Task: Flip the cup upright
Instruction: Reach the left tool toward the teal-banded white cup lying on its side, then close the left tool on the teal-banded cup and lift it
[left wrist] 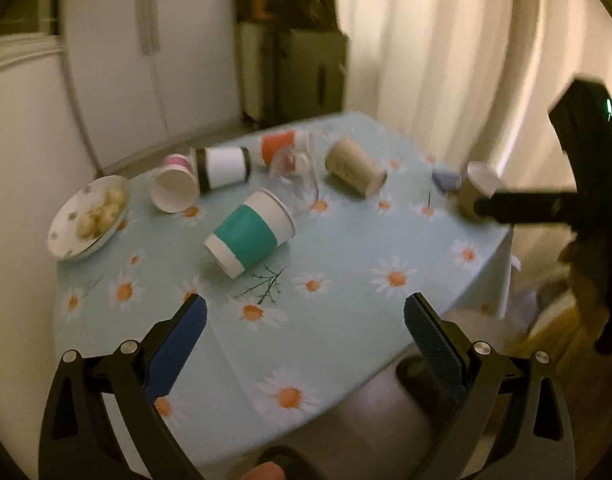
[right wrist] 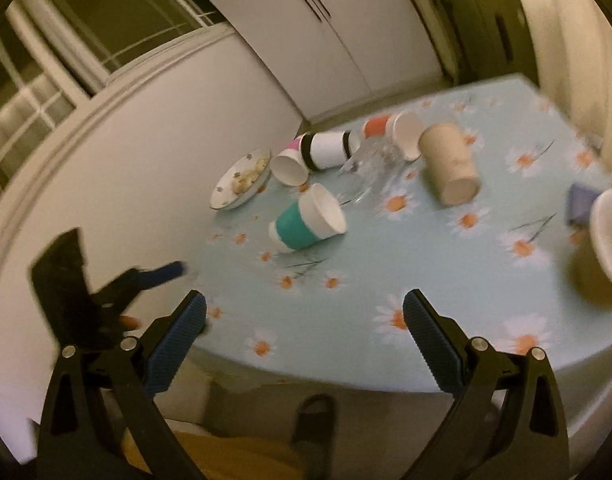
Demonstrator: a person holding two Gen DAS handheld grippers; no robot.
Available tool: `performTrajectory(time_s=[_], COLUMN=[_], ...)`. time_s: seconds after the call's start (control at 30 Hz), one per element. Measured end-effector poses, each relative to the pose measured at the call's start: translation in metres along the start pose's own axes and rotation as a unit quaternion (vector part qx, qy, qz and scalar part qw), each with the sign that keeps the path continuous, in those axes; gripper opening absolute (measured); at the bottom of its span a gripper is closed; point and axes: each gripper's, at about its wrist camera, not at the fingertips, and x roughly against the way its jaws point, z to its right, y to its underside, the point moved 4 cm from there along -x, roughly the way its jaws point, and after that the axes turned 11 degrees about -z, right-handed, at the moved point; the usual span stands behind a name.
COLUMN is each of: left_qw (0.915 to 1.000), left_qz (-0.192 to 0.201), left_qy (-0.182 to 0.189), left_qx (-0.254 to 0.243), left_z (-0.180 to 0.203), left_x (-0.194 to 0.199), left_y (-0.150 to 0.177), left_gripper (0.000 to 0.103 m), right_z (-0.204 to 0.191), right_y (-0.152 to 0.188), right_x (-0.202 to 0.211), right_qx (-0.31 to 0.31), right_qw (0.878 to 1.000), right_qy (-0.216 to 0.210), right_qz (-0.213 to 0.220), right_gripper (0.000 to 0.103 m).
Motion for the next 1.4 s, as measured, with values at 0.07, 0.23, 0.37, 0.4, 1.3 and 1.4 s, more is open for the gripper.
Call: performTrajectory(time_s=[0.07, 0.23, 0.37, 0.4, 1.3, 1.4], left_qw=[0.9993, 0.9922, 0.9836, 0.9811, 0.9452, 0.9534], left_qz=[-0.028, -0.092, -0.132, -0.141, -0.252, -0.248], left_qy=[0.002, 0.015, 0.006, 0.005, -0.008, 0.005], left_qx=[-0.024, -0.083, -0.122, -0.132, -0.207, -0.171], left_z=[-0.011, -0.03, -0.04, -0.041, -0.064, -0.064], left_x=[-0.015, -0.055, -0.085, -0.092, -0.153, -0.141], left_y=[-0.012, -0.04, -0.055, -0.058, -0.088, -0.084], left_gripper=[0.096, 0.096, 0.095, 0.095, 0.06, 0.06], right_z=[0.003, 0.028, 0.051, 0.056, 0.07, 0.069], right_y=[-0.011, -0.026, -0.031, -0.031, -0.046, -0.047], right_x=[-0.01, -0.039, -0.064, -0.069, -0.087, -0.082], right_qx=[-0.019, -0.087, -0.13, -0.139, -0.17, -0.169], right_qw=[1.0, 0.994, 0.986, 0.984, 0.974, 0.973], right_qy=[-0.012, -0.03, -0.047, -0.051, -0.091, -0.098], right_qz=[-0.014, -0.055, -0.092, -0.098, -0.123, -0.12], right_gripper=[0.098, 0.096, 0.088, 0.086, 0.081, 0.081])
